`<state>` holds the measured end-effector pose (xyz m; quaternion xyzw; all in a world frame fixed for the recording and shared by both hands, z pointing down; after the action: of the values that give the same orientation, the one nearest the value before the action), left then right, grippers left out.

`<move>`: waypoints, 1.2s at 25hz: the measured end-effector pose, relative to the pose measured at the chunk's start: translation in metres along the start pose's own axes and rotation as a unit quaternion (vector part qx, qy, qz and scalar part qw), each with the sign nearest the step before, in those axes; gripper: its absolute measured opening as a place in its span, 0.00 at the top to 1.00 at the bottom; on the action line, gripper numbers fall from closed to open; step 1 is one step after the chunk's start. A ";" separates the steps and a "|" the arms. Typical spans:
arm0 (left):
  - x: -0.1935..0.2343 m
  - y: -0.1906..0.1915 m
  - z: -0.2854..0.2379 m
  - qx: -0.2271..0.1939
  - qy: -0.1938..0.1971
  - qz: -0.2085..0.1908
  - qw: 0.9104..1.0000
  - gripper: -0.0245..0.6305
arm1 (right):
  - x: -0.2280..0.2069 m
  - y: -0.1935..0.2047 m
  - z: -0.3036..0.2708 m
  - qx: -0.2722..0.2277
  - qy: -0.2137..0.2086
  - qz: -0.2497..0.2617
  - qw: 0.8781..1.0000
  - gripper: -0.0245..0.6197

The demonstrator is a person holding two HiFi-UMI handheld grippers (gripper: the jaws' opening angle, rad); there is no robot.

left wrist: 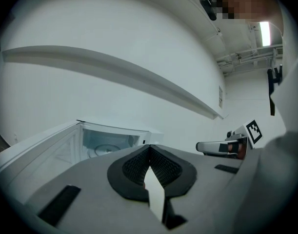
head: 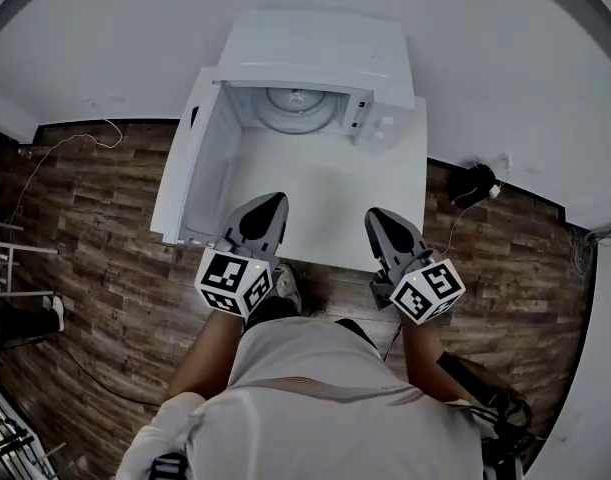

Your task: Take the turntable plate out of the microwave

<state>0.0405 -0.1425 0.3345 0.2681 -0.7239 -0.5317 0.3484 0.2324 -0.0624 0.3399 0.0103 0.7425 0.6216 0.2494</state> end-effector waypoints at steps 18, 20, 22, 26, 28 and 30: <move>0.084 0.005 -0.096 0.002 -0.003 0.055 0.998 0.95 | -0.048 -0.003 -0.164 0.052 -0.014 -0.028 0.998 0.96; 0.091 0.015 -0.106 -0.001 -0.011 0.071 0.997 0.95 | -0.060 0.013 -0.175 0.066 -0.020 -0.051 0.996 0.96; 0.100 0.028 -0.118 -0.001 -0.024 0.103 0.994 0.95 | -0.073 0.028 -0.186 0.079 -0.026 -0.079 0.993 0.96; 0.116 0.066 -0.150 0.024 -0.028 0.190 0.981 0.94 | -0.110 0.056 -0.206 0.082 -0.011 -0.161 0.983 0.96; 0.124 0.085 -0.164 0.034 -0.024 0.239 0.970 0.95 | -0.127 0.074 -0.214 0.078 0.007 -0.218 0.973 0.96; 0.134 0.102 -0.173 0.036 -0.027 0.288 0.957 0.95 | -0.139 0.092 -0.222 0.079 0.017 -0.274 0.958 0.96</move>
<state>0.0936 -0.3155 0.4947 0.0463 -0.7981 -0.3896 0.4573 0.2421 -0.2906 0.4982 -0.1847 0.7676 0.4692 0.3957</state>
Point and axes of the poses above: the fingertips, and each gripper's own axes: z backward along the fingers, x to its left, y out of its underside, the point moved 5 cm from there along z, backward along the fingers
